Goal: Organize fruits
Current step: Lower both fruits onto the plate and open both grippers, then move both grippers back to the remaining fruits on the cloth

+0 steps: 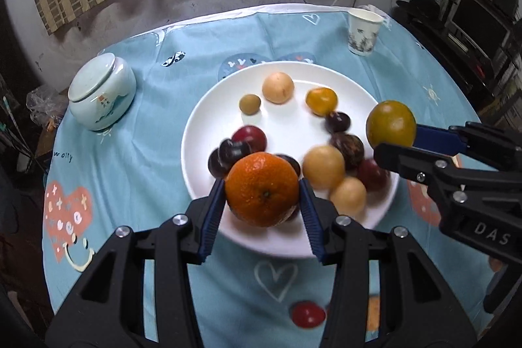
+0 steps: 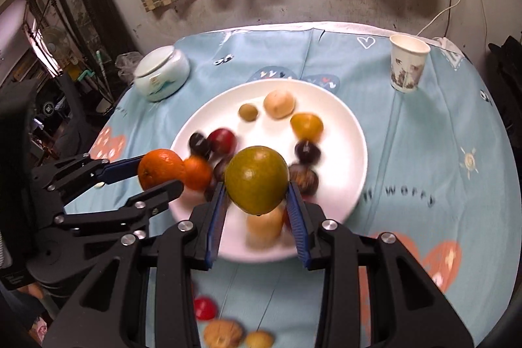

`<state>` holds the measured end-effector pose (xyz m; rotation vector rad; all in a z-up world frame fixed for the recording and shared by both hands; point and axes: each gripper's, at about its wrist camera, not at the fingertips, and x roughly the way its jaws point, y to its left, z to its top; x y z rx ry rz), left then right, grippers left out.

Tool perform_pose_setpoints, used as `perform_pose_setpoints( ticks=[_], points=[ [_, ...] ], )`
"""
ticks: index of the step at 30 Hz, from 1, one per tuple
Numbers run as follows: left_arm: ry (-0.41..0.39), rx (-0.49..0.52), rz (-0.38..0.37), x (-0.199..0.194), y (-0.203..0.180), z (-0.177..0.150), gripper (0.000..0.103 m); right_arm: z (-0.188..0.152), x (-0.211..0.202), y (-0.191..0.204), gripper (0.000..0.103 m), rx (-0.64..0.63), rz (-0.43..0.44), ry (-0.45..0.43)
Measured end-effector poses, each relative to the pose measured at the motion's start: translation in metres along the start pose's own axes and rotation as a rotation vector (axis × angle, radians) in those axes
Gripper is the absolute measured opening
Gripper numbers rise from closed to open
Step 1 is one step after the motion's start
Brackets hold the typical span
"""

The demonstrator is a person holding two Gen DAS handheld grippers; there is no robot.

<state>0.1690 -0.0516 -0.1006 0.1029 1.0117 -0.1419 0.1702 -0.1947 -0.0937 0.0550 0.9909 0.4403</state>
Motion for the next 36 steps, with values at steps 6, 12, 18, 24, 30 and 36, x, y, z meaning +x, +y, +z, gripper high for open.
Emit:
perform_pose_setpoints(
  ticks=[6,12,18,24,30,36],
  points=[
    [0.023,-0.02,0.031,0.033,0.006,0.022,0.046,0.031,0.047,-0.011,0.039,0.009,-0.002,0.05],
    [0.016,-0.004,0.045,0.046,0.006,0.024,0.06,0.042,0.069,-0.02,0.041,0.028,-0.019,0.084],
    [-0.012,-0.019,0.04,0.031,0.01,0.021,0.06,0.038,0.048,-0.019,0.042,-0.001,-0.019,0.056],
    [-0.058,-0.044,0.023,-0.01,0.018,0.005,0.061,0.013,0.007,-0.01,0.042,-0.045,0.019,0.037],
    [-0.047,-0.03,0.018,-0.039,0.018,-0.039,0.061,-0.052,-0.028,0.0,0.042,-0.104,-0.01,0.056],
    [0.016,-0.057,0.024,-0.052,0.029,-0.093,0.061,-0.129,-0.038,0.008,0.042,-0.086,-0.007,0.155]
  ],
)
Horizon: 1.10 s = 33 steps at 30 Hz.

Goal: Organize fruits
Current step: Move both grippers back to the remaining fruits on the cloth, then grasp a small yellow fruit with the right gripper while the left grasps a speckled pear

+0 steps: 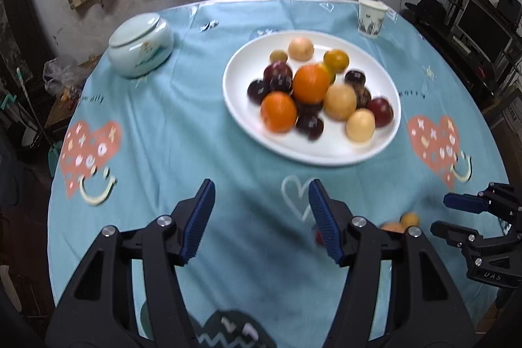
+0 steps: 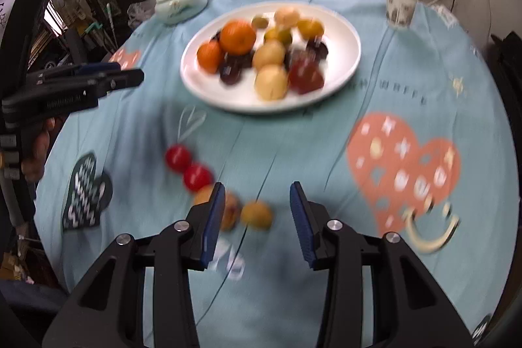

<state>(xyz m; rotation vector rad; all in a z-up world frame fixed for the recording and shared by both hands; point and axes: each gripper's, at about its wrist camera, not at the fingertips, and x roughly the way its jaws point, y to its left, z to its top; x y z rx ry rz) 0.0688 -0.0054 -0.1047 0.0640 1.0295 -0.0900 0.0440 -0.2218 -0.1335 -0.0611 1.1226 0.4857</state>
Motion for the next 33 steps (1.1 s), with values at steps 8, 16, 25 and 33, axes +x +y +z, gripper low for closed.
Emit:
perform_pose_setpoints(
  ticks=[8,16,25,33],
  points=[
    [0.021,-0.027,0.014,-0.019,0.002,-0.029,0.063,-0.032,0.018,0.022,0.042,0.008,-0.016,0.043],
    [0.003,-0.046,0.019,-0.04,0.009,-0.044,0.067,-0.024,0.031,0.025,0.045,-0.007,-0.042,0.059],
    [0.024,-0.093,0.044,-0.047,0.022,-0.058,0.068,-0.03,0.04,0.012,0.045,-0.227,-0.127,0.106],
    [0.048,-0.089,0.033,-0.047,0.005,-0.065,0.07,-0.015,0.059,0.01,0.043,-0.307,-0.09,0.116]
  ],
)
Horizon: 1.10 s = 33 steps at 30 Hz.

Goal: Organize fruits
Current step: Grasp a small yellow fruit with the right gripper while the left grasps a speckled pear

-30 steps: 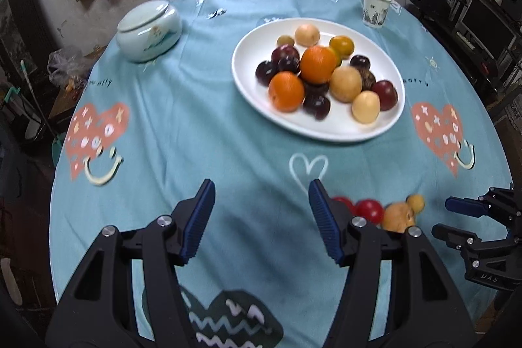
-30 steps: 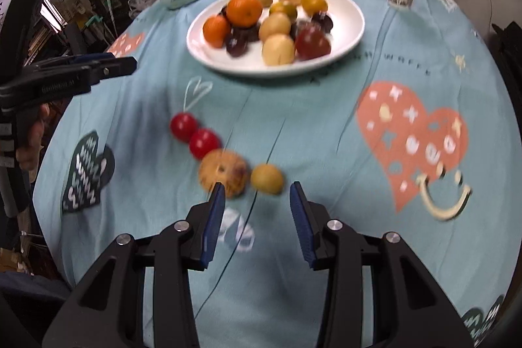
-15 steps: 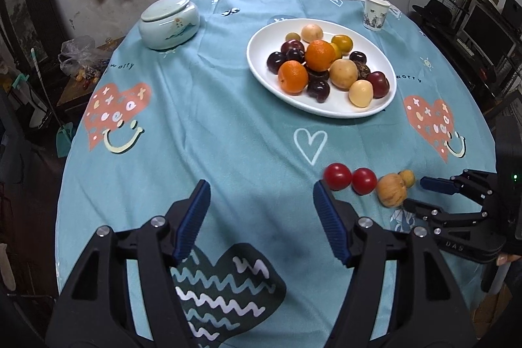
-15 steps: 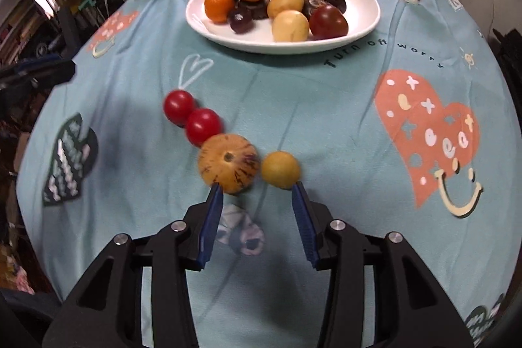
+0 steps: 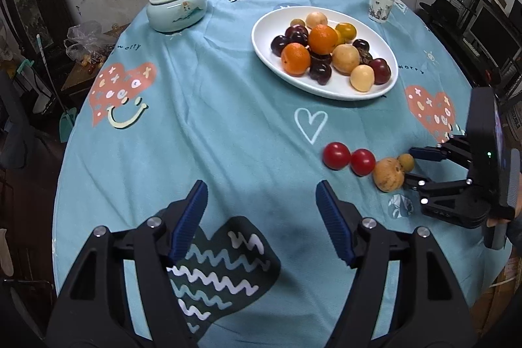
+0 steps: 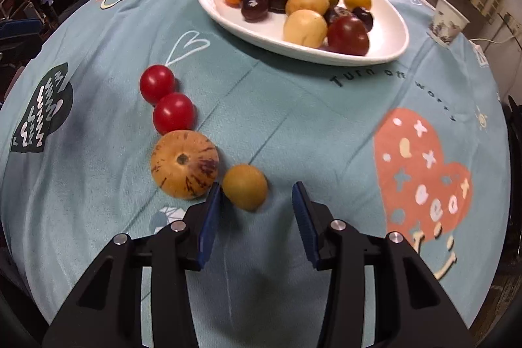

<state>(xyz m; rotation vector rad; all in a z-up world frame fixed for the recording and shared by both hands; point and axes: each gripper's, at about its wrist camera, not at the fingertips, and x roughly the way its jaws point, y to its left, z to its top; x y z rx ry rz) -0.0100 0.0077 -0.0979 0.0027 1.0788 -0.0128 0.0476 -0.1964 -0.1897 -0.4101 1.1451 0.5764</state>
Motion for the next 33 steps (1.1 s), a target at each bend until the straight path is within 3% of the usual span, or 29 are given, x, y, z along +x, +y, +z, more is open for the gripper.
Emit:
perform_pose_setpoints(
  ticks=[2,3,6,13,21,22,24,33],
  points=[
    [0.004,0.005,-0.003,0.001,-0.007,-0.001,0.07,0.001,-0.001,0.003,0.028,-0.026,0.014,0.004],
    [0.007,0.009,-0.01,0.002,-0.011,-0.001,0.07,0.0,-0.003,0.005,0.025,-0.039,0.023,0.013],
    [0.014,0.032,-0.047,0.004,-0.032,0.001,0.07,-0.007,-0.01,0.008,0.025,-0.054,0.01,0.022],
    [0.065,0.109,-0.146,0.024,-0.107,0.004,0.071,-0.041,-0.042,-0.018,0.026,0.11,0.049,-0.03],
    [0.161,0.01,-0.141,0.073,-0.14,0.01,0.07,-0.068,-0.056,-0.028,0.026,0.169,0.076,-0.05],
    [0.177,-0.005,-0.134,0.08,-0.14,0.012,0.069,-0.073,-0.055,-0.027,0.026,0.17,0.079,-0.05],
    [0.208,-0.034,-0.123,0.089,-0.14,0.013,0.041,-0.076,-0.055,-0.028,0.026,0.17,0.084,-0.048],
    [0.164,-0.02,-0.131,0.065,-0.129,0.01,0.039,-0.082,-0.057,-0.031,0.026,0.21,0.106,-0.065]
  ],
)
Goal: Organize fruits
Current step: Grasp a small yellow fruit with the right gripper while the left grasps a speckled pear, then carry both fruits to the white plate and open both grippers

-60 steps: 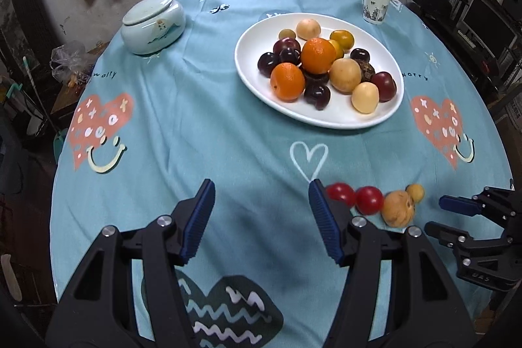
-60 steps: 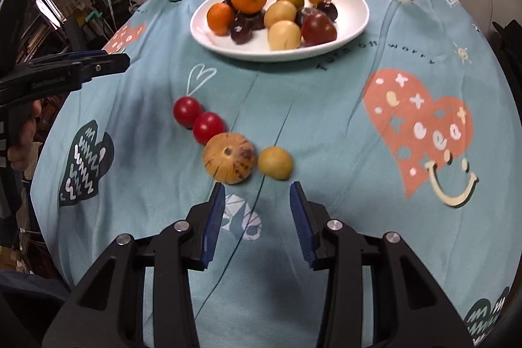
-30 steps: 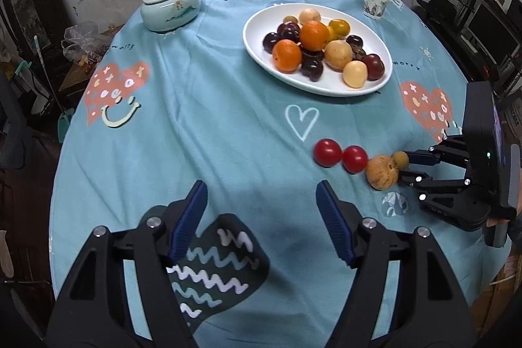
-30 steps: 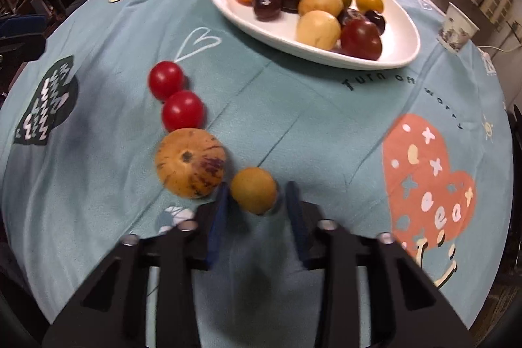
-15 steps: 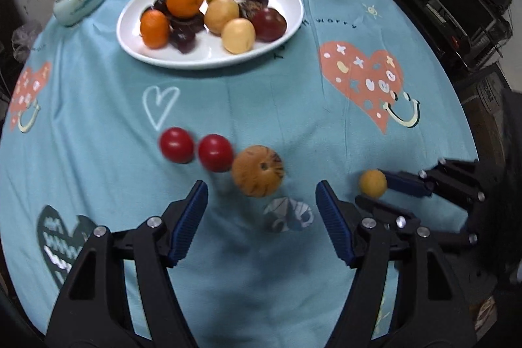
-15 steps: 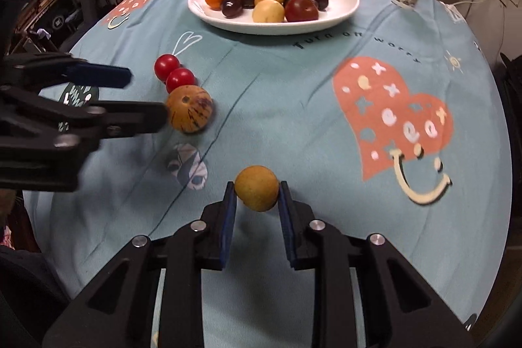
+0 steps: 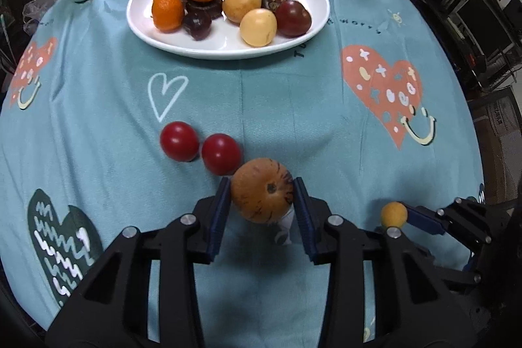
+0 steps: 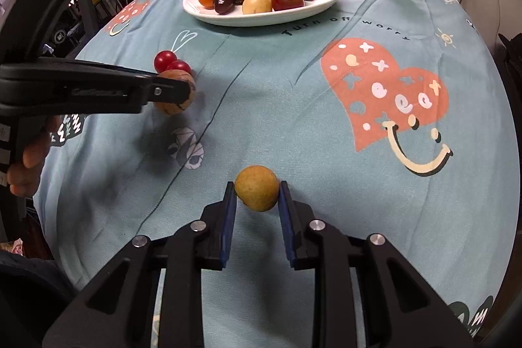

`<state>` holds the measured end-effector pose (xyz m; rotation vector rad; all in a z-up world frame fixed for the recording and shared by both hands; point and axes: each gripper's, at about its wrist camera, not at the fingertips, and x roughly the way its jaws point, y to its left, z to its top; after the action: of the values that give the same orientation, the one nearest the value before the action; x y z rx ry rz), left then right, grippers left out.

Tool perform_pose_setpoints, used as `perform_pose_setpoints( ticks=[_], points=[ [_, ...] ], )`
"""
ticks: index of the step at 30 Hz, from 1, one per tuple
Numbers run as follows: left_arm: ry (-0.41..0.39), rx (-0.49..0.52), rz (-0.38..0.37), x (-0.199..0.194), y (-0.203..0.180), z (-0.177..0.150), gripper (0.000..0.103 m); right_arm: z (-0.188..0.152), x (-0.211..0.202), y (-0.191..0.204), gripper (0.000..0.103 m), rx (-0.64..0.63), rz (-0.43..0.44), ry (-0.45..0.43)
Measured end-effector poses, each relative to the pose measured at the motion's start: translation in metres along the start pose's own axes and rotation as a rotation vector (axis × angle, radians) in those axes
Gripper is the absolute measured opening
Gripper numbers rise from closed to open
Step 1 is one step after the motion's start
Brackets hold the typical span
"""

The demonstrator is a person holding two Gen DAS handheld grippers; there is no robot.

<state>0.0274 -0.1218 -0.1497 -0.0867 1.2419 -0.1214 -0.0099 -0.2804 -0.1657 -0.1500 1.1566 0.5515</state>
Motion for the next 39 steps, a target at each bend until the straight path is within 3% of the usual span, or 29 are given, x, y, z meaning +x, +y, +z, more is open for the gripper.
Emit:
perform_pose_setpoints(
  ticks=[5,10,18,23,31,39],
  points=[
    [-0.063,0.03,0.007,-0.034,0.015,-0.013,0.039,0.004,-0.009,0.016,0.026,0.02,0.011,-0.048],
    [-0.106,-0.009,0.043,-0.061,0.054,-0.027,0.039,0.008,-0.019,0.037,0.026,0.031,0.04,-0.084],
    [-0.17,-0.08,0.085,-0.097,0.118,-0.041,0.039,0.018,-0.025,0.072,0.026,0.014,0.062,-0.101],
    [-0.188,-0.088,0.108,-0.105,0.138,-0.044,0.039,0.02,-0.019,0.085,0.026,0.004,0.067,-0.086],
    [-0.147,-0.014,0.065,-0.088,0.121,-0.038,0.039,0.02,-0.003,0.1,0.026,-0.014,0.081,-0.034],
    [-0.152,0.093,0.025,-0.071,0.085,0.007,0.039,0.045,0.001,0.089,0.026,-0.031,0.059,-0.038]
  ],
)
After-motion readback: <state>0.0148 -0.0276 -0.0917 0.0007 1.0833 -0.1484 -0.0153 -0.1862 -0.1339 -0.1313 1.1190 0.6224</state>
